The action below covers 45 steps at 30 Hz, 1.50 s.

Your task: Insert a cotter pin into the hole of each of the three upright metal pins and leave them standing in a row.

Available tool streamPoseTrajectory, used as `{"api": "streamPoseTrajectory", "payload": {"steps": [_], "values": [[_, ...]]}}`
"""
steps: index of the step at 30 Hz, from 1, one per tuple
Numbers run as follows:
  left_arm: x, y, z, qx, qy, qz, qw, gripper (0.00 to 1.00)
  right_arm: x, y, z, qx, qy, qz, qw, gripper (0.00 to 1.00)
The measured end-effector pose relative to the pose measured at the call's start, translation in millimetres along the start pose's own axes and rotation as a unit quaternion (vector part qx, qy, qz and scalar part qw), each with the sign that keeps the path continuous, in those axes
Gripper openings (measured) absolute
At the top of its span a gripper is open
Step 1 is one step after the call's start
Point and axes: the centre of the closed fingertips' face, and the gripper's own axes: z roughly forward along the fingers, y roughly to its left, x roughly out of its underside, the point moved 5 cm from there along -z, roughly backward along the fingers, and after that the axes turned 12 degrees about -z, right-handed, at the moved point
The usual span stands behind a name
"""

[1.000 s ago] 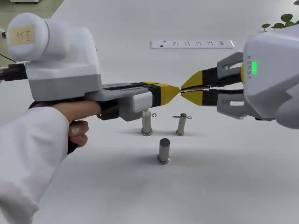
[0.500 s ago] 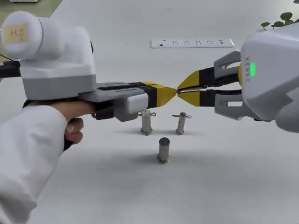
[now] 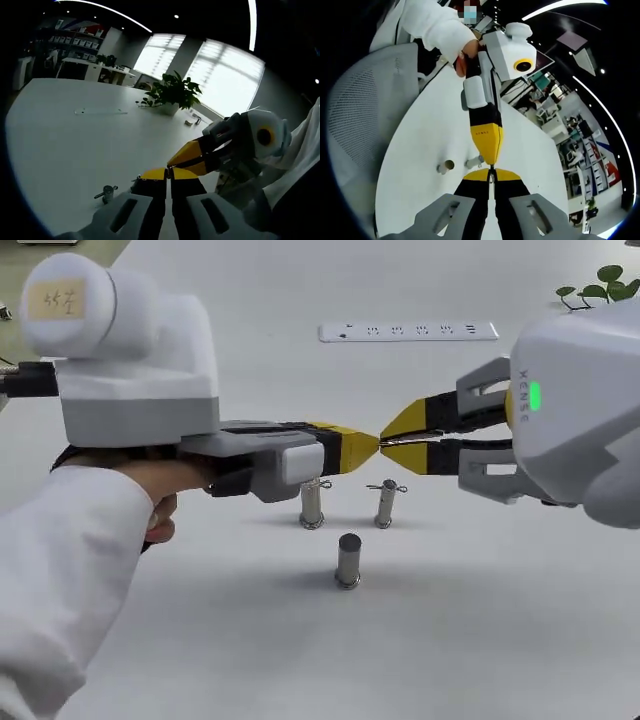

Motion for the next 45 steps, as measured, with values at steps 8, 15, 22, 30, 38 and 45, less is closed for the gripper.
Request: {"api": "streamPoseTrajectory", "payload": {"steps": [8, 15, 22, 30, 38, 45], "values": [[1.0, -1.0, -2.6, -0.008, 0.002, 0.01, 0.9999, 0.0, 5.4, 3.7, -0.9, -0.007, 0.008, 0.004, 0.9999, 0.0], [3.3, -0.1, -9.6, -0.01, 0.013, 0.052, 0.9985, 0.0, 20.4, 11.7, 0.9, -0.031, -0.009, 0.112, 0.9932, 0.0], [10.7, -5.4, -12.7, -0.002, 0.042, 0.144, 0.9887, 0.0, 21.0, 15.2, 2.5, -0.071, -0.072, 0.245, 0.9643, 0.1], [16.8, -15.4, -12.6, 0.032, 0.051, 0.254, 0.9652, 0.0, 11.1, 23.2, 4.9, -0.105, -0.119, 0.318, 0.9348, 0.13], [24.6, -18.8, -12.4, 0.053, 0.074, 0.294, 0.9515, 0.0, 4.5, 33.0, 6.9, -0.128, -0.129, 0.324, 0.9283, 0.02], [35.7, -17.3, -11.5, 0.059, 0.106, 0.322, 0.9389, 0.0, 0.5, 42.9, 5.0, -0.157, -0.124, 0.292, 0.9353, 0.0]]}}
